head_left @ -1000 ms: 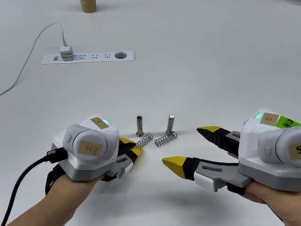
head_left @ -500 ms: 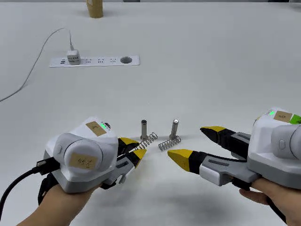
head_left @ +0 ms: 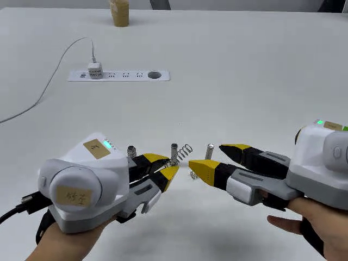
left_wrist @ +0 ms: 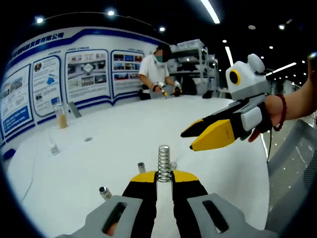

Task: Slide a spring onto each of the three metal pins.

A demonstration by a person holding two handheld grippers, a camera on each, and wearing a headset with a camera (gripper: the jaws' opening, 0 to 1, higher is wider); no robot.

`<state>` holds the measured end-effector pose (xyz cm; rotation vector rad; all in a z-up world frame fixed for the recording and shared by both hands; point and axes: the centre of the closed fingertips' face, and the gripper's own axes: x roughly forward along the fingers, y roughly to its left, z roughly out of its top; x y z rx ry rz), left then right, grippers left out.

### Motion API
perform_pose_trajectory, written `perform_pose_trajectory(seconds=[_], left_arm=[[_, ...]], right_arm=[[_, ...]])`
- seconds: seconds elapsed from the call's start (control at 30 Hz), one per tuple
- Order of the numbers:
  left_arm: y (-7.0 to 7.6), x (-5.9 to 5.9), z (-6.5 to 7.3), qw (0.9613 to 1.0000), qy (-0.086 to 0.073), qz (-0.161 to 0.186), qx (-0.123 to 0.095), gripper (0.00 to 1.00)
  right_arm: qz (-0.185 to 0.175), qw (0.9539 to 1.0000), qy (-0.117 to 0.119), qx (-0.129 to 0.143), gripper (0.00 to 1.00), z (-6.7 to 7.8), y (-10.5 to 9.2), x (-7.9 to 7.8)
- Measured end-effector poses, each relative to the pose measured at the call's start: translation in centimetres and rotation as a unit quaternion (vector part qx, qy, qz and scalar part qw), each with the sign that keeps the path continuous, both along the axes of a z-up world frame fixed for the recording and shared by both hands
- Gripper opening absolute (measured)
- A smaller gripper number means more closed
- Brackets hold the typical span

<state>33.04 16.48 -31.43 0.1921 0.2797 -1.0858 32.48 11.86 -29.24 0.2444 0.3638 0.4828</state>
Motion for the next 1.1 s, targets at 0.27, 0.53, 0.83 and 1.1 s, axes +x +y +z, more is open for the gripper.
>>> perform_pose_trajectory(seconds=[0.27, 0.53, 0.83, 1.1], left_arm=[[-0.2, -1.1, 1.3, 0.9997, -0.009, -0.002, -0.022, 0.10], [0.0, -1.8, 2.2, 0.9987, -0.013, -0.004, -0.049, 0.10], [0.1, -2.1, 2.9, 0.9974, -0.021, -0.010, -0.068, 0.10], [0.2, -2.3, 3.7, 0.9961, -0.030, -0.013, -0.081, 0.11]], right_arm=[[0.012, 0.9994, 0.007, 0.030, 0.33, 0.7, 1.1, 0.4], [0.020, 0.9971, 0.013, 0.072, 0.27, 1.4, 2.1, 0.2], [0.021, 0.9930, 0.023, 0.114, 0.23, 1.8, 2.9, 0.2], [0.029, 0.9891, 0.029, 0.142, 0.18, 2.3, 3.6, 0.0]])
